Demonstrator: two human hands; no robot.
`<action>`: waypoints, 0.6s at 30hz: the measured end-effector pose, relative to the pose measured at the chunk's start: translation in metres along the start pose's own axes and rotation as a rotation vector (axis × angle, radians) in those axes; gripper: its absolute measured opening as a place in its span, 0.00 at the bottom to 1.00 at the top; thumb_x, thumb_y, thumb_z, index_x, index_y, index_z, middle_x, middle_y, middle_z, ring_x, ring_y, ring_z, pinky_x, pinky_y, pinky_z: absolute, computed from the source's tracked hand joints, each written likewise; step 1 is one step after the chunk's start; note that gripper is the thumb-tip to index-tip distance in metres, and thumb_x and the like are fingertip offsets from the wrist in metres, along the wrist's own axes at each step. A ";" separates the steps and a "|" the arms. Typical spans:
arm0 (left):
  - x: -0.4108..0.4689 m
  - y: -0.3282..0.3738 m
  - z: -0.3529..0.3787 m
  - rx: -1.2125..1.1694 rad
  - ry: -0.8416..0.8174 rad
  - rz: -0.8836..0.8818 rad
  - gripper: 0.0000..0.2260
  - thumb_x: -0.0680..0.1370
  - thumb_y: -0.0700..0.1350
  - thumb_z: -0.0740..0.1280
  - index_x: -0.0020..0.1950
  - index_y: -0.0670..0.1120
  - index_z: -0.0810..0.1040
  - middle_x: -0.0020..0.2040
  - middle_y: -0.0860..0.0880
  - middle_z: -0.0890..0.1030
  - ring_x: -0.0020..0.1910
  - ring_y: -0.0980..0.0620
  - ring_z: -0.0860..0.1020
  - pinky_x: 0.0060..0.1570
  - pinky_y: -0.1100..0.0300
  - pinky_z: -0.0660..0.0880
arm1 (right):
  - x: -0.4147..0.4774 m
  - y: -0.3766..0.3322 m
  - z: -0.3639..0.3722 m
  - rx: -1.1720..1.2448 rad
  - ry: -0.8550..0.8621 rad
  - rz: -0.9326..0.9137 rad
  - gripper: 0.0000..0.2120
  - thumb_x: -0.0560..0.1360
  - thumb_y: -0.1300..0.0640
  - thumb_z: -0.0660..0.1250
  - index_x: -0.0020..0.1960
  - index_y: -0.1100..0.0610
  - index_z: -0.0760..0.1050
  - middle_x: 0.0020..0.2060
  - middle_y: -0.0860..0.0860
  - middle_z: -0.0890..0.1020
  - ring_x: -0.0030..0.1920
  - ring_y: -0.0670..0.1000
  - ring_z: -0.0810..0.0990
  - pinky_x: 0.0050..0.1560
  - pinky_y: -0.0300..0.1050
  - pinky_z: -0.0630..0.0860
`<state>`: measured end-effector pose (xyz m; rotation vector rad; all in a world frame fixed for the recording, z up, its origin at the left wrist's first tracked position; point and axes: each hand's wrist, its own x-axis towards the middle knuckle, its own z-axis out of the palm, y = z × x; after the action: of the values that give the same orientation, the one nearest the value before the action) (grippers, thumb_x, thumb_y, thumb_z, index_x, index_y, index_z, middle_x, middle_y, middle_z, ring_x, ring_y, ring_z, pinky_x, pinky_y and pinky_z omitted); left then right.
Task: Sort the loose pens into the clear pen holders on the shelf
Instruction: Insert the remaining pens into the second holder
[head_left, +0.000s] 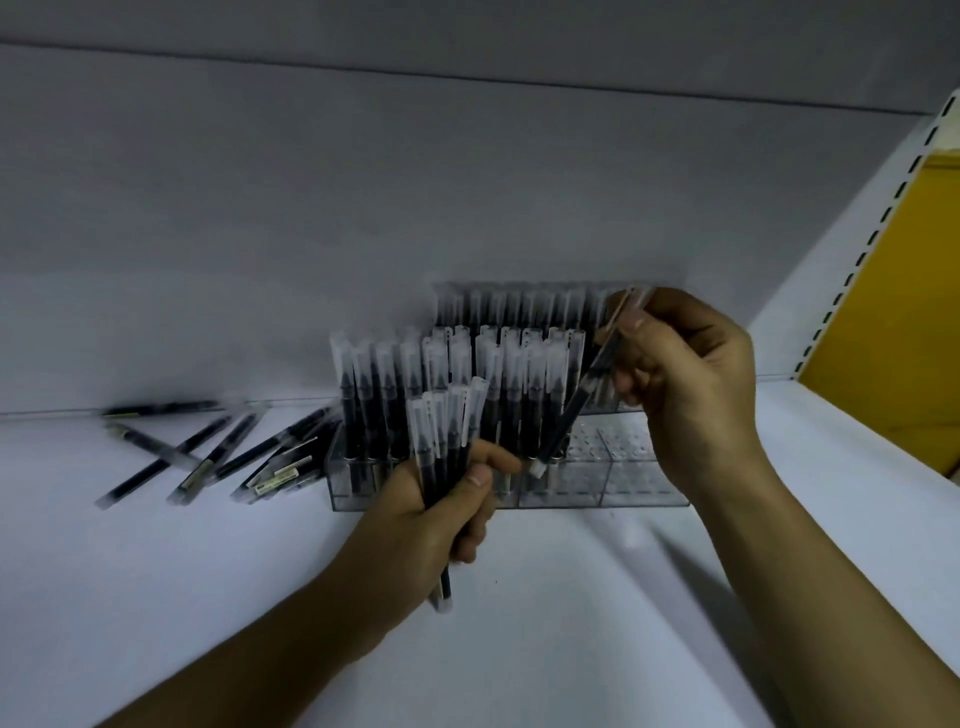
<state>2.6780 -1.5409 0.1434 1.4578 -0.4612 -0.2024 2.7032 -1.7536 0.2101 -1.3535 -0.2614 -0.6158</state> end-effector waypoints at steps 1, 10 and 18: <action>0.000 0.000 0.000 -0.007 0.001 0.004 0.12 0.78 0.46 0.61 0.55 0.41 0.79 0.31 0.49 0.70 0.30 0.52 0.68 0.31 0.61 0.69 | 0.002 0.001 -0.001 -0.006 0.032 0.011 0.03 0.74 0.62 0.70 0.46 0.58 0.82 0.32 0.51 0.81 0.27 0.48 0.72 0.28 0.41 0.69; 0.001 -0.004 -0.003 -0.039 -0.007 0.023 0.08 0.77 0.46 0.61 0.45 0.45 0.78 0.29 0.53 0.66 0.27 0.54 0.63 0.29 0.59 0.61 | 0.010 -0.001 -0.011 -0.185 0.246 0.015 0.05 0.79 0.64 0.69 0.47 0.57 0.82 0.30 0.46 0.81 0.31 0.47 0.77 0.34 0.43 0.75; 0.001 -0.004 -0.003 -0.023 -0.011 0.033 0.09 0.78 0.46 0.61 0.43 0.48 0.79 0.29 0.52 0.66 0.27 0.54 0.62 0.28 0.58 0.59 | 0.005 0.005 -0.007 -0.472 0.137 -0.197 0.04 0.79 0.60 0.70 0.46 0.57 0.81 0.36 0.58 0.82 0.35 0.53 0.79 0.36 0.45 0.75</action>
<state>2.6809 -1.5395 0.1393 1.4265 -0.4901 -0.1894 2.7093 -1.7615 0.2067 -1.7402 -0.1423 -0.9741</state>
